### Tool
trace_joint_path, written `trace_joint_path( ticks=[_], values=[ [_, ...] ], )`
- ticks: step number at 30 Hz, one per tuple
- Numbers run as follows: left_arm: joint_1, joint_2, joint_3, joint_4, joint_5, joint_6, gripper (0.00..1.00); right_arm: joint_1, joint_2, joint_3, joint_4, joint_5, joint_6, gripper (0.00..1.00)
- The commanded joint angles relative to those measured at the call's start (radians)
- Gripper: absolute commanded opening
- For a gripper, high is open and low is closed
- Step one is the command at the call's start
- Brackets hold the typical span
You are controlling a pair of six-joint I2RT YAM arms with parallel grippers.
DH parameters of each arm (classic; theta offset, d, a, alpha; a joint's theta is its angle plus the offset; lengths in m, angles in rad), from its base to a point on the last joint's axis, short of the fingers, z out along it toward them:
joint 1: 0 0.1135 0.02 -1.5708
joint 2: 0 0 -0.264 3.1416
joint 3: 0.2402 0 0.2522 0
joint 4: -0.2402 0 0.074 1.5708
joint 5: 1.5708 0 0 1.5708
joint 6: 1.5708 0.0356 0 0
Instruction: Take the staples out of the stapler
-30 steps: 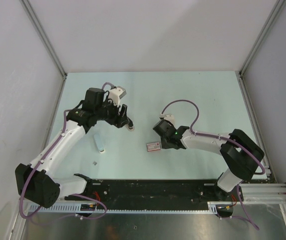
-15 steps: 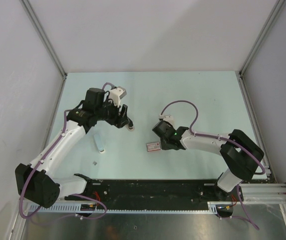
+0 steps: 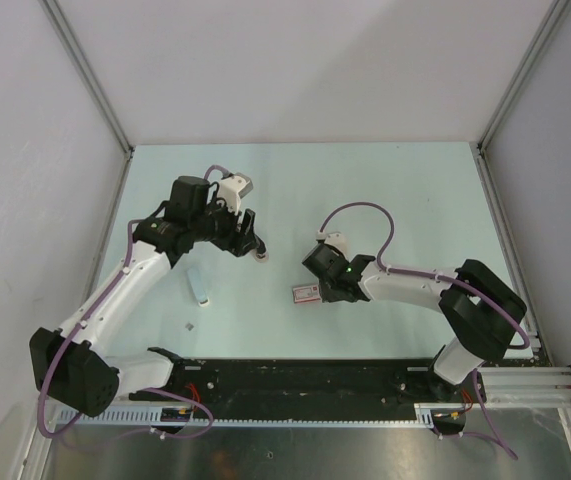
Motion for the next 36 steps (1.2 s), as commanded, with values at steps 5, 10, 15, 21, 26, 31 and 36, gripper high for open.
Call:
trace_joint_path(
  ticks=[5,10,15,21,26,31,36],
  values=[
    [-0.010,-0.032,0.003,0.006,0.011,0.030,0.72,0.005,-0.031,0.034,0.003,0.041,0.003,0.41],
    [-0.010,-0.032,0.003,0.004,0.010,0.029,0.72,0.004,-0.065,0.034,-0.006,0.044,0.006,0.41],
    [-0.010,-0.035,0.002,0.004,0.011,0.029,0.72,0.009,-0.119,0.032,-0.036,0.047,0.010,0.25],
    [-0.011,-0.036,0.003,0.004,0.012,0.029,0.72,0.011,-0.164,-0.015,-0.044,0.000,0.011,0.03],
    [-0.010,-0.034,0.002,0.002,0.012,0.030,0.72,0.011,-0.153,-0.055,-0.024,-0.063,0.005,0.00],
    [-0.012,-0.033,0.003,0.000,0.011,0.033,0.72,-0.005,-0.134,-0.059,-0.004,-0.126,-0.018,0.00],
    [-0.010,-0.031,0.005,0.000,0.012,0.033,0.72,-0.041,-0.114,-0.060,0.012,-0.185,-0.039,0.00]
  ],
)
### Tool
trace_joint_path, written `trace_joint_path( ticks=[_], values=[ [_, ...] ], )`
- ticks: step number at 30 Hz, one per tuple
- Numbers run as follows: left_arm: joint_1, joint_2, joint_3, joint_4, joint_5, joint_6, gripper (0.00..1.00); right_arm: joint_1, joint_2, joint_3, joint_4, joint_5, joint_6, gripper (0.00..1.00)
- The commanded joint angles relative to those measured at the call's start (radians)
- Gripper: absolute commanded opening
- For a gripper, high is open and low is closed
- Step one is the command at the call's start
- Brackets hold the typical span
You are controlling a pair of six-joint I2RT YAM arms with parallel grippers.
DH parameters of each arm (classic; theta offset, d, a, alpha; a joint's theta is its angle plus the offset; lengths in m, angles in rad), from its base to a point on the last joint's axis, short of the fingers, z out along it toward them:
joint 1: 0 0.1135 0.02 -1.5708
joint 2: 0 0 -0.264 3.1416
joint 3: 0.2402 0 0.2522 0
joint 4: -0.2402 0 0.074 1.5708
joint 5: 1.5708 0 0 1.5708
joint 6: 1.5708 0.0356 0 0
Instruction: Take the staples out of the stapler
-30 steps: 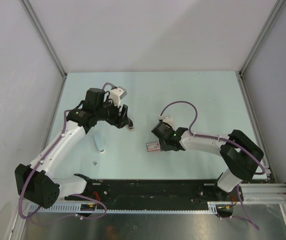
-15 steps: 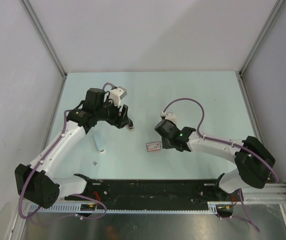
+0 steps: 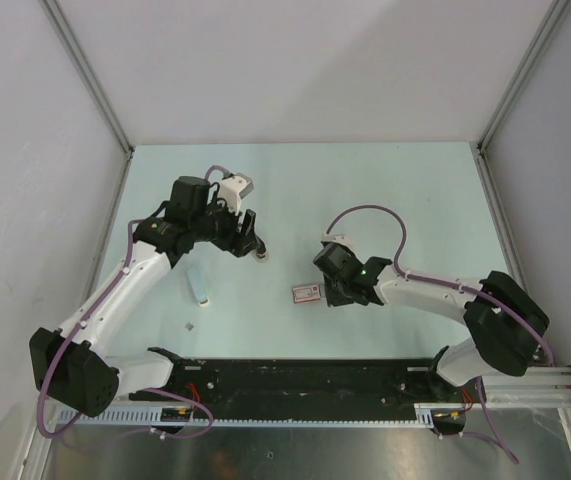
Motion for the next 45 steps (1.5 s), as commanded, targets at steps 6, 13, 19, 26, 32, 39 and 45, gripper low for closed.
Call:
trace_joint_path(
  ticks=[6,13,19,26,32,39,45],
  values=[
    [-0.006,-0.024,0.010,0.000,0.012,0.036,0.72,-0.052,0.039,0.001,0.037,-0.106,-0.045,0.00],
    [-0.007,-0.018,0.018,-0.003,0.015,0.037,0.72,-0.072,0.069,0.014,0.037,-0.127,-0.066,0.00],
    [-0.008,-0.020,0.020,-0.005,0.016,0.042,0.72,-0.082,0.088,0.034,0.036,-0.129,-0.078,0.00],
    [-0.008,-0.022,0.022,-0.008,0.019,0.044,0.72,-0.089,0.109,0.060,0.037,-0.122,-0.095,0.00],
    [-0.007,-0.021,0.017,-0.008,0.028,0.046,0.72,-0.101,0.125,0.080,0.040,-0.125,-0.109,0.00],
    [-0.007,-0.017,0.015,-0.008,0.036,0.049,0.72,-0.116,0.144,0.091,0.048,-0.138,-0.119,0.00],
    [-0.020,-0.014,0.012,-0.009,0.039,0.052,0.72,-0.103,0.094,0.092,0.034,-0.161,-0.120,0.00]
  ],
)
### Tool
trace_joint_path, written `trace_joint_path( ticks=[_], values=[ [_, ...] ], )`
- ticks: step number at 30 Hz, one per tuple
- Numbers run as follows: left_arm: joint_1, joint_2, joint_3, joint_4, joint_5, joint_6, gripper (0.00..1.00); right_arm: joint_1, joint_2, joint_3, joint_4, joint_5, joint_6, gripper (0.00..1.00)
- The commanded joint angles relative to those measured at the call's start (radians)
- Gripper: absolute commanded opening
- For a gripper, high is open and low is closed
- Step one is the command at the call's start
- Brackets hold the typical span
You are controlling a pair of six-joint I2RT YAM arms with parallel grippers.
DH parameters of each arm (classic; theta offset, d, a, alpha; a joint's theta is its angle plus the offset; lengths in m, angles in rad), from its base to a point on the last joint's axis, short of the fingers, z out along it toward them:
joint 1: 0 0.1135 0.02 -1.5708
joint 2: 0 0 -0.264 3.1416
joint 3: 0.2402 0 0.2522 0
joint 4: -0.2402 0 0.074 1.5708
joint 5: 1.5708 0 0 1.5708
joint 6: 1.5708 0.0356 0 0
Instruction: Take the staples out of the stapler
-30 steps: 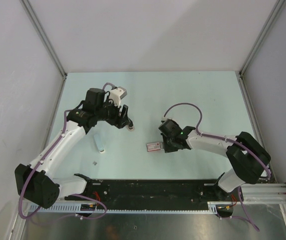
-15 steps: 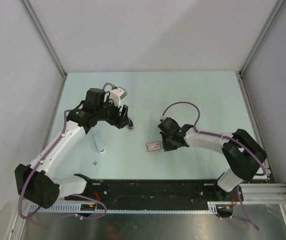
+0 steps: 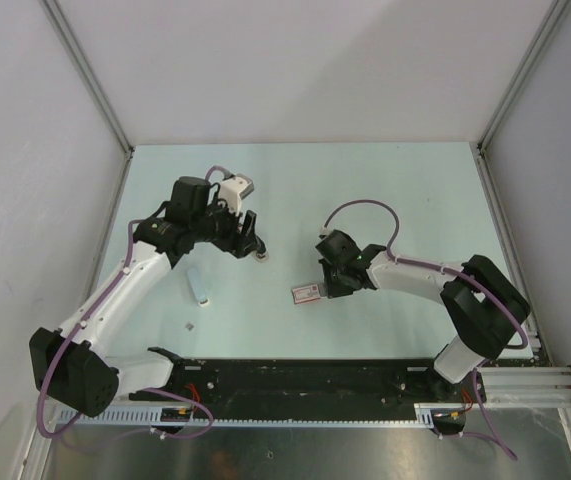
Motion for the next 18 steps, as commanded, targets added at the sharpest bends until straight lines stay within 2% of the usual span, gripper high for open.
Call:
trace_joint_path(
  ticks=[1,6,9,14,18],
  values=[
    [-0.026,-0.012,0.011,-0.003,0.028,0.054,0.72,0.011,-0.063,0.033,-0.002,-0.030,-0.015,0.00],
    [-0.072,0.010,0.014,-0.004,0.007,0.085,0.73,-0.015,-0.204,0.033,-0.008,-0.063,-0.012,0.05],
    [-0.108,0.035,0.016,-0.004,0.000,0.111,0.74,-0.074,-0.250,0.032,-0.015,-0.107,-0.011,0.14],
    [-0.185,0.106,-0.017,-0.004,0.006,0.205,0.75,-0.185,-0.220,0.004,-0.019,-0.158,-0.011,0.20],
    [-0.238,0.176,-0.056,-0.003,-0.019,0.296,0.75,-0.274,-0.200,-0.078,0.062,-0.278,0.028,0.23]
  ],
)
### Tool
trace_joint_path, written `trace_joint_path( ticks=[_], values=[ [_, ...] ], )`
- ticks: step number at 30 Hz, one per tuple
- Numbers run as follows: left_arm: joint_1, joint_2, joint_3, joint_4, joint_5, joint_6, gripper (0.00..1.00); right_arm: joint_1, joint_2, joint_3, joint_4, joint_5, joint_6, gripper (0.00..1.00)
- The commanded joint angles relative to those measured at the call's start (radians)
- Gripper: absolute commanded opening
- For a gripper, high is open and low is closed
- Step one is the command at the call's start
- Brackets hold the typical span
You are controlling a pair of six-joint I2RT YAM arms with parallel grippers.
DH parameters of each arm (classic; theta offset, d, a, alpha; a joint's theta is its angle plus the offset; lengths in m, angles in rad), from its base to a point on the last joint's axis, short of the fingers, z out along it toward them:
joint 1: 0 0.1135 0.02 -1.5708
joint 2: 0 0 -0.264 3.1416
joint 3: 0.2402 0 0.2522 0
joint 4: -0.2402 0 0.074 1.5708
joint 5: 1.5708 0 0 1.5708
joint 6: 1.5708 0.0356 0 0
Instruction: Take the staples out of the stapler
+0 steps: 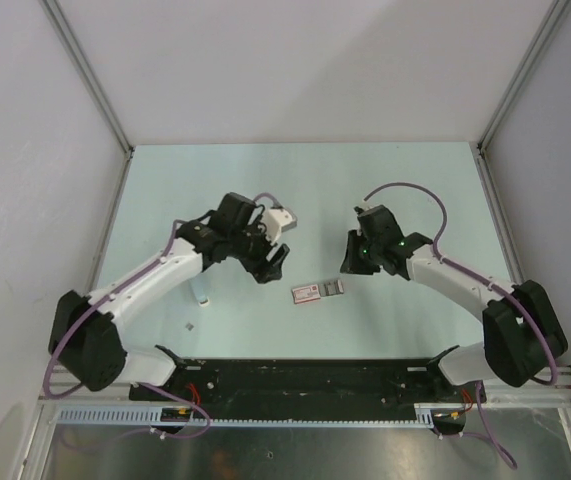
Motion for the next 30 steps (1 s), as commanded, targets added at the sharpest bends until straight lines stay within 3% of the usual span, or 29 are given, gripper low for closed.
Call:
trace_joint_path(
  ticks=[1,6,12,30],
  values=[
    [-0.049,0.073,-0.042,-0.002,-0.018,0.182,0.74,-0.084,0.025,-0.088,0.083,-0.164,0.043,0.23],
    [-0.086,0.164,-0.039,0.002,-0.063,0.235,0.72,-0.138,0.074,-0.172,0.211,-0.322,0.116,0.23],
    [-0.130,0.251,-0.016,0.015,-0.110,0.267,0.70,-0.161,0.124,-0.212,0.300,-0.390,0.148,0.24],
    [-0.198,0.425,0.035,0.068,-0.193,0.308,0.67,-0.249,0.142,-0.234,0.328,-0.520,0.085,0.22]
  ],
)
